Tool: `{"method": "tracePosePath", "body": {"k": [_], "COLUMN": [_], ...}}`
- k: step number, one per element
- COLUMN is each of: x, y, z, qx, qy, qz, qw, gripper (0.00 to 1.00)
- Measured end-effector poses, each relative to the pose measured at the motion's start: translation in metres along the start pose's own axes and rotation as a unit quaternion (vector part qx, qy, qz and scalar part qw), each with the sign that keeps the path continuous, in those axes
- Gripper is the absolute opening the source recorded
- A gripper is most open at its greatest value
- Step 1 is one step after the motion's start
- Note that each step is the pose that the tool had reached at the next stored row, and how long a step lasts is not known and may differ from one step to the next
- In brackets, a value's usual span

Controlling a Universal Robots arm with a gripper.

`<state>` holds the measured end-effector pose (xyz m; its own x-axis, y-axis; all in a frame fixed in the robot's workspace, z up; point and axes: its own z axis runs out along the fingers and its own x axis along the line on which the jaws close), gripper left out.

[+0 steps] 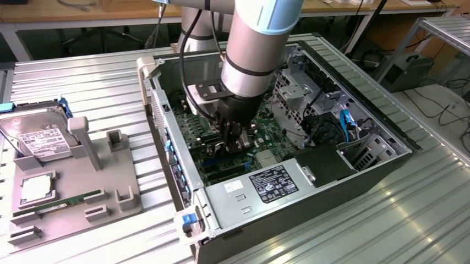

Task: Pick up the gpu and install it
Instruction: 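Insert the gpu into the slot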

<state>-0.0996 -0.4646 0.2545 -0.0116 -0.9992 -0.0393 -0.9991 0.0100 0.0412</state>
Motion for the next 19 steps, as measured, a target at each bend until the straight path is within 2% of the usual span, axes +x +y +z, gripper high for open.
{"method": "tracePosePath", "body": {"k": [2,3,10,12,13,16,19], "x": [0.0,0.0,-0.001,-0.001,-0.001,-0.001,-0.001], "y": [0.0001,0.0002,0.0014,0.0015,0.0015,0.0016,0.0016], "z": [-0.0005,-0.0024,-0.0323,-0.035,-0.0348,-0.0349,-0.035], "qx": [-0.0001,-0.0002,-0.0002,-0.0002,-0.0001,-0.0002,-0.0002], "qy": [0.0002,0.0003,0.0003,0.0004,0.0002,0.0003,0.0004], "qz": [0.0,0.0,-0.001,-0.001,-0.001,-0.001,-0.001], "qw": [1.0,1.0,1.0,1.0,1.0,1.0,1.0], "gripper": [0.27,0.34,0.34,0.34,0.33,0.13,0.11]}}
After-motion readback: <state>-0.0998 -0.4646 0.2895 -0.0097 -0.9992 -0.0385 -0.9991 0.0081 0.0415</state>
